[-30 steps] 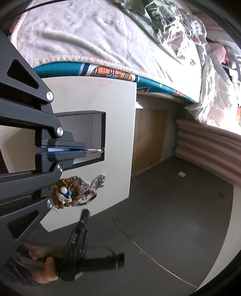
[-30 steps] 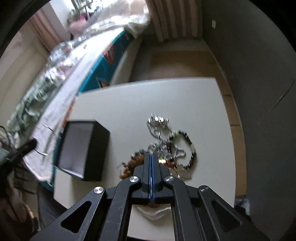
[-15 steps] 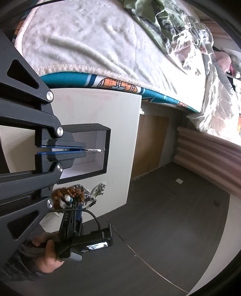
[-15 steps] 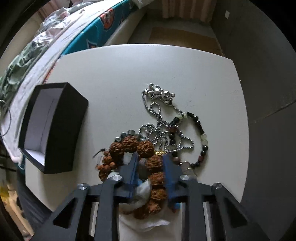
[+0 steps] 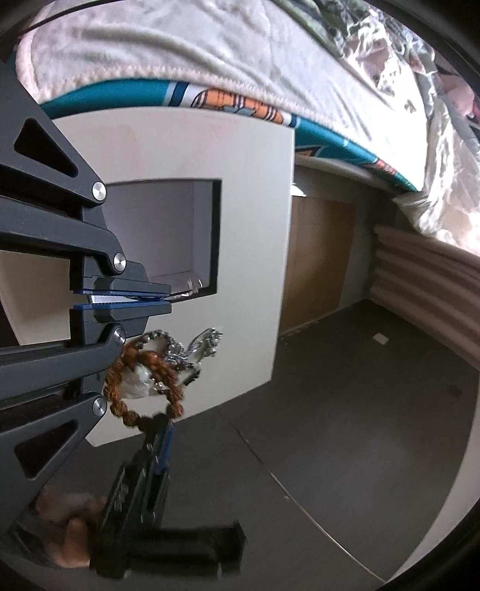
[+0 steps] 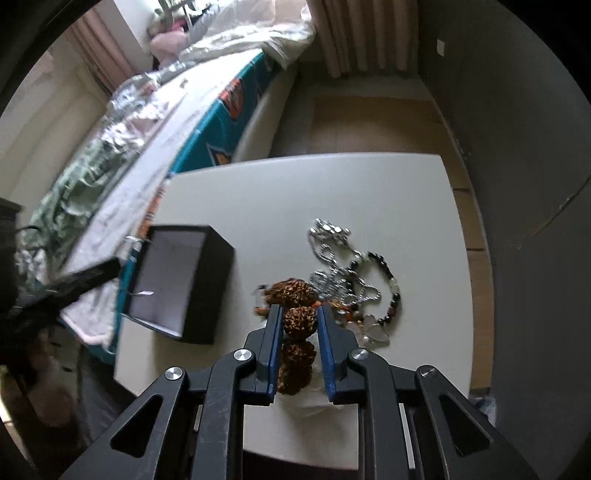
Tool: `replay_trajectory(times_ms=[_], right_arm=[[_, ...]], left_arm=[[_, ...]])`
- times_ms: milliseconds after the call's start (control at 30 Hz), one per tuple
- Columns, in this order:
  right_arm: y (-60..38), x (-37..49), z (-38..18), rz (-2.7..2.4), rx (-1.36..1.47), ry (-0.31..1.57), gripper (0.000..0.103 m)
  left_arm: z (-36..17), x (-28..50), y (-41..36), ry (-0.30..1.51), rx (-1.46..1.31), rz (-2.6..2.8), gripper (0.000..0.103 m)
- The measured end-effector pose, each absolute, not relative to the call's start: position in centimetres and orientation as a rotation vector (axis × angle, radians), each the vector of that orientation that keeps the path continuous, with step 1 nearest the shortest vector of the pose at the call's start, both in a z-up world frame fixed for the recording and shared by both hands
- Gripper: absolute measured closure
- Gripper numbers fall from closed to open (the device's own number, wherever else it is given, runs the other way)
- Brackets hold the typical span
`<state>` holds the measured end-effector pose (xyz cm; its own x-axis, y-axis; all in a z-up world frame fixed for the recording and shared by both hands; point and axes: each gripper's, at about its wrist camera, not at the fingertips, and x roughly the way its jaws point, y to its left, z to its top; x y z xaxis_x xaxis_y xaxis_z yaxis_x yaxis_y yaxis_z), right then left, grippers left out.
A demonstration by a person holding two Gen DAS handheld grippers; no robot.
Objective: Organize jewelry
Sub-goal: 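Carry the brown bead bracelet with the right gripper into the black box and release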
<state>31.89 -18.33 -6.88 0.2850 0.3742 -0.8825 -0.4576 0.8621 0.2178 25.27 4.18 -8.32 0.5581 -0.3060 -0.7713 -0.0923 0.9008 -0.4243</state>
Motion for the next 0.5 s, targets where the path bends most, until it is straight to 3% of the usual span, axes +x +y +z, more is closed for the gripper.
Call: replay_trajectory(times_ms=[100,133,200,233,267,500], right_arm=[[-17.6,31.6,-5.5,0.577,-0.081,1.124,0.083],[-17.2,31.5,-5.0,0.586,-0.080,1.111,0.083],[-16.4,31.4,-4.4,0.600,-0.081,1.092,0.083],[-15.9,31.3,-3.8,0.615,-0.075,1.081,0.083],[-15.4,31.2,-3.5,0.629,-0.068,1.074,0.083],[-11.5,30.6,-2.1,0.733,-0.043,1.041,0.083]], left_arm=[[-8.9,25.3,4.7,1.006,-0.483,-0.134,0.099],[-9.0,25.2,4.9,1.012,-0.487,-0.126,0.092],[-9.2,24.7,5.9,1.011,-0.499,-0.106,0.064],[-9.2,24.4,6.3,1.000,-0.509,-0.097,0.046],[-9.0,23.9,7.0,0.978,-0.522,-0.078,0.038],[-8.2,22.2,10.2,0.947,-0.546,-0.005,0.037]])
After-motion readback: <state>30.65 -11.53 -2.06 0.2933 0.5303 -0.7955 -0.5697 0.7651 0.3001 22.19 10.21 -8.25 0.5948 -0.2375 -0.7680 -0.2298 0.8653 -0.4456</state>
